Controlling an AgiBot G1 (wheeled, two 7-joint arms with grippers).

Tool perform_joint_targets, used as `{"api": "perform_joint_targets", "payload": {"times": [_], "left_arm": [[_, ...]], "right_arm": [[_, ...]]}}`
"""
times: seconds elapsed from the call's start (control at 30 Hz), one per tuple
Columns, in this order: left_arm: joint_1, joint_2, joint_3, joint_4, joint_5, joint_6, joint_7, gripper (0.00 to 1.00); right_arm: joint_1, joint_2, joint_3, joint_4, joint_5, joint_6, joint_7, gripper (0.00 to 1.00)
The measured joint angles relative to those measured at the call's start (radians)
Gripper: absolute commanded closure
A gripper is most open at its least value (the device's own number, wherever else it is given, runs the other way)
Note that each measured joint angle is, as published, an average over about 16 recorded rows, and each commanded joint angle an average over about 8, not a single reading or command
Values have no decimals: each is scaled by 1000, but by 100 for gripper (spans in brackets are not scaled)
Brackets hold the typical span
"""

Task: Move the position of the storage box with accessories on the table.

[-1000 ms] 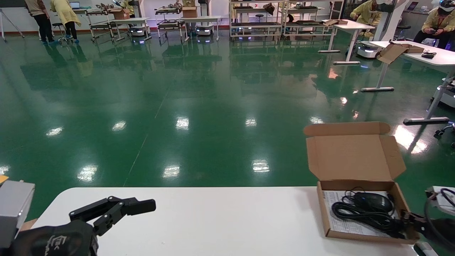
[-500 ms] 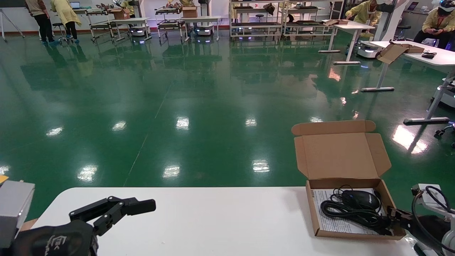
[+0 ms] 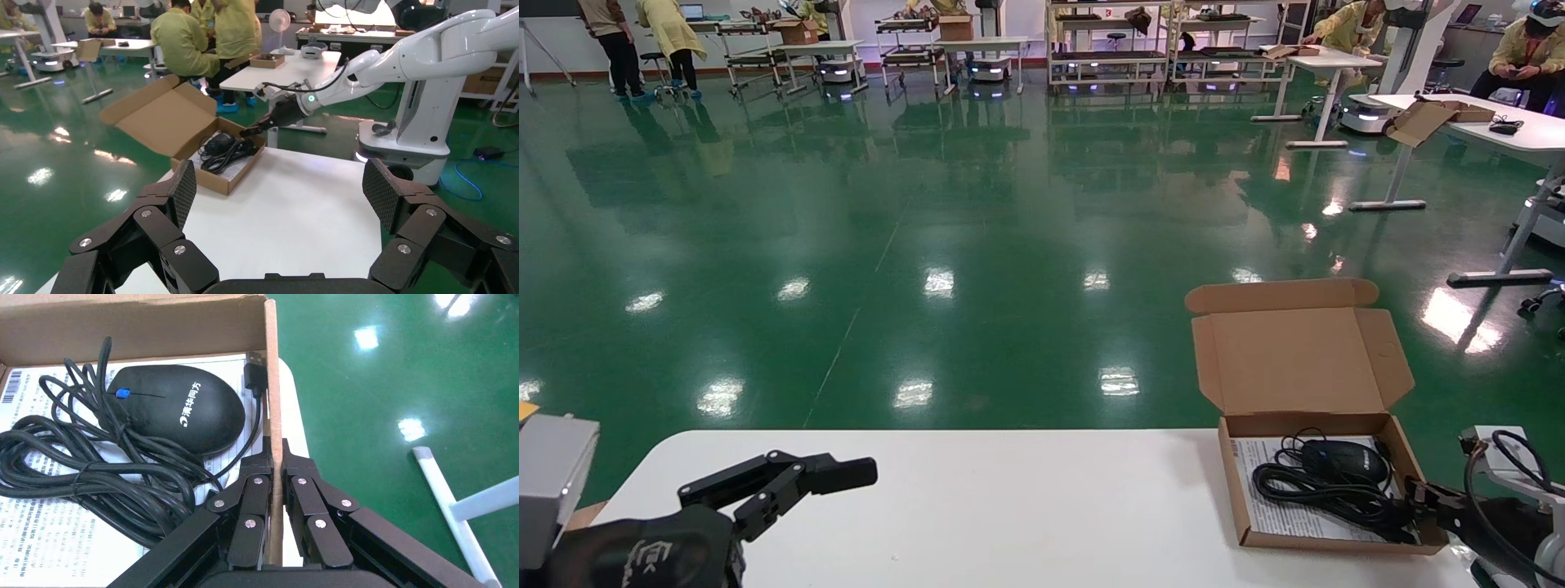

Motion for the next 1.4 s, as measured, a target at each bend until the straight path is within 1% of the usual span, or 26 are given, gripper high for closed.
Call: {"api": "perform_joint_targets", "payload": {"times": [0.1, 0.27, 0.33, 0.37, 0.57, 0.63, 1.1, 1.4], "left_arm": [[0, 0, 0, 0, 0, 0, 0, 0], [0, 0, 0, 0, 0, 0, 0, 0], [0, 0, 0, 0, 0, 0, 0, 0], [0, 0, 0, 0, 0, 0, 0, 0], [0, 0, 0, 0, 0, 0, 0, 0], [0, 0, 0, 0, 0, 0, 0, 0], [0, 0, 0, 0, 0, 0, 0, 0], [0, 0, 0, 0, 0, 0, 0, 0]], "right_arm": [[0, 4, 1, -1, 2, -4, -8, 68], [2, 12, 3, -3, 4, -13, -20, 58], [4, 15, 3, -3, 4, -17, -25, 52], [5, 17, 3, -3, 4, -19, -27, 48], [8, 28, 5, 0, 6, -43, -41, 8], [9, 32, 5, 2, 7, -55, -46, 0], [12, 60, 13, 12, 18, -167, -85, 0], [23, 68, 19, 0, 26, -179, -112, 0]]}}
